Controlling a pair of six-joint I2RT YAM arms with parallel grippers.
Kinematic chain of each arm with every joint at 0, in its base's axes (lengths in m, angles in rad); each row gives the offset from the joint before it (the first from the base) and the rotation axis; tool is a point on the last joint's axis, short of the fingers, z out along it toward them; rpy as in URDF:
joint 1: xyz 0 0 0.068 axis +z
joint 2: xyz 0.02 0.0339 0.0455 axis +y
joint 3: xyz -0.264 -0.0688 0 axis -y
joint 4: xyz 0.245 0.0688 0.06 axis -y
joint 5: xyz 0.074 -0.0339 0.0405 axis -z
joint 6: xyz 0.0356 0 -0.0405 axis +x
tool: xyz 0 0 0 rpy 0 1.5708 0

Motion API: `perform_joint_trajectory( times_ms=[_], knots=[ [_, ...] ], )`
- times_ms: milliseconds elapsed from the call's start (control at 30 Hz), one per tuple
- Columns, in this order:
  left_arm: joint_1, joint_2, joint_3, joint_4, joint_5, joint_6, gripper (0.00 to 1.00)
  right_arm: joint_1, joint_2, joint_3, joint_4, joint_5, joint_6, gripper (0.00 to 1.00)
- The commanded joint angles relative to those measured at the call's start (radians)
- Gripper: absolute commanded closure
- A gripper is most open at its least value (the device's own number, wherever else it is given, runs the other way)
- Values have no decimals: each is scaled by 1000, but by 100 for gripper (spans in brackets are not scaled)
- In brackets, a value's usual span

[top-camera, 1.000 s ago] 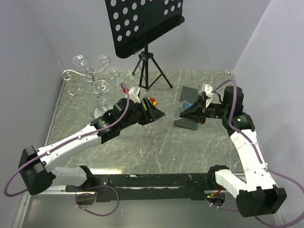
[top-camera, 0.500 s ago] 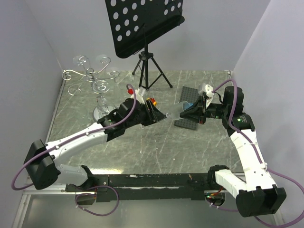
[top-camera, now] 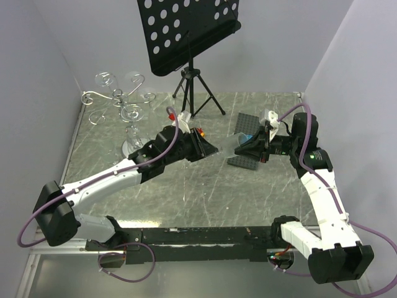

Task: Place the wine glass upside down on the wine glass rack
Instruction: Pick up the wine glass at the center of the board.

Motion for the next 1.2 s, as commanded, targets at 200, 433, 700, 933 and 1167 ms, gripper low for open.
perform_joint_trajectory(
  times_ms=[200, 433, 700, 933, 1167],
  knots=[
    [18, 3, 19, 73, 53, 0, 80, -7, -20, 6, 82, -74, -14, 100],
    [23, 6, 23, 68, 73, 0, 89, -5, -20, 3, 81, -78, -16, 100],
    [29, 5, 19, 67, 87, -8, 99, -7, -20, 4, 58, -94, -47, 96],
    [30, -23, 3, 64, 53, -14, 99, -5, -18, 7, 29, -117, -77, 77],
    [35, -56, 6, 22, 7, 0, 99, -7, -18, 37, -52, -131, -139, 38]
  ],
)
